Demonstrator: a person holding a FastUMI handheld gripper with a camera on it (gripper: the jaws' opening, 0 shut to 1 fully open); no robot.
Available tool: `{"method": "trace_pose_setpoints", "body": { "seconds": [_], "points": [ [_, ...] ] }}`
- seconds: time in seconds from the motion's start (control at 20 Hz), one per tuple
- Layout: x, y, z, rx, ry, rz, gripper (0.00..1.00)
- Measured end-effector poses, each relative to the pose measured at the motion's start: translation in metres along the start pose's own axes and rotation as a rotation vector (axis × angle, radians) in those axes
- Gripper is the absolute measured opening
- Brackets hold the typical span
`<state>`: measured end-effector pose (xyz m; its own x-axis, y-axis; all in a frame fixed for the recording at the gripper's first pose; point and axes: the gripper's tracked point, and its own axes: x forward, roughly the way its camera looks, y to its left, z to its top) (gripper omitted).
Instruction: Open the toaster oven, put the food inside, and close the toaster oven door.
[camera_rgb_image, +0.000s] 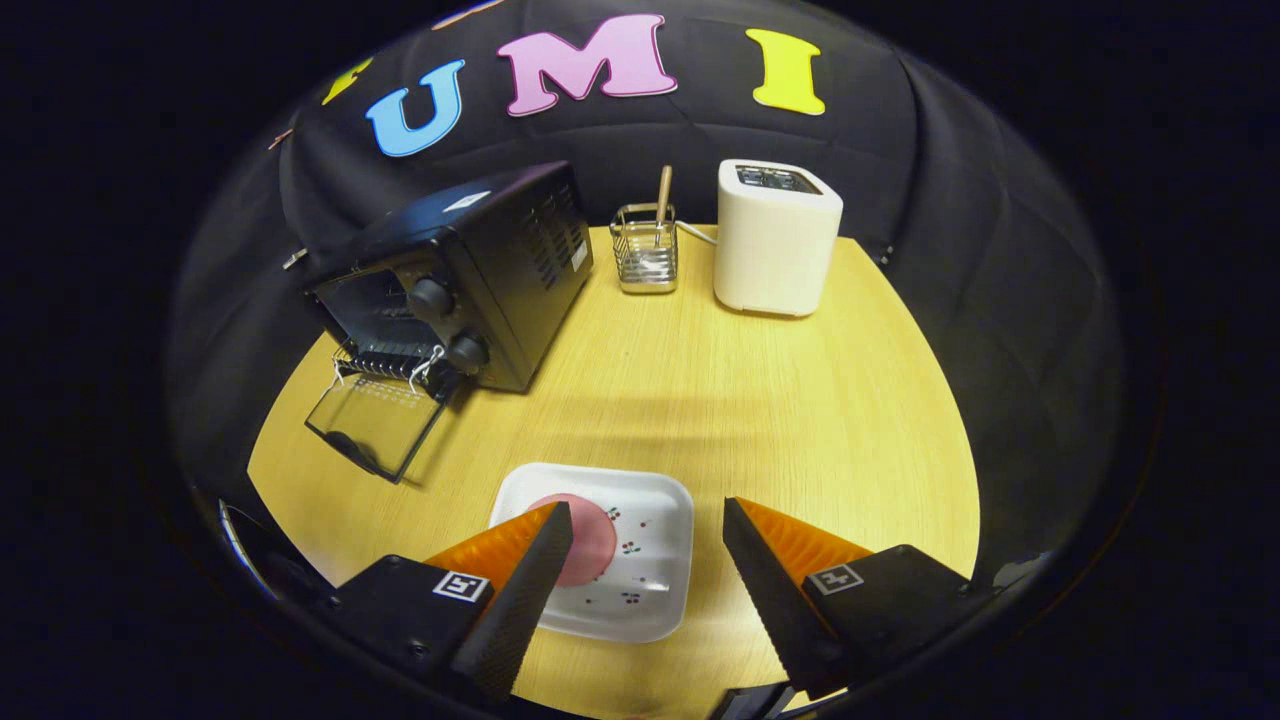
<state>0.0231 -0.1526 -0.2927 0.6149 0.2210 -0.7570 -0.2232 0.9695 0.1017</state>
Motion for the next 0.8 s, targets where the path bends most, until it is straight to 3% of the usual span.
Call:
{"method": "trace_pose_setpoints", "body": {
  "seconds": [0.6, 0.7, 0.8],
  "points": [
    [0.021, -0.036, -0.057, 0.029, 0.197, -0.006, 0.96],
    [0.022, -0.035, -0.064, 0.041, 0.215, -0.003, 0.87],
    [0.024, -0.036, -0.067, 0.032, 0.219, -0.010, 0.87]
  ]
}}
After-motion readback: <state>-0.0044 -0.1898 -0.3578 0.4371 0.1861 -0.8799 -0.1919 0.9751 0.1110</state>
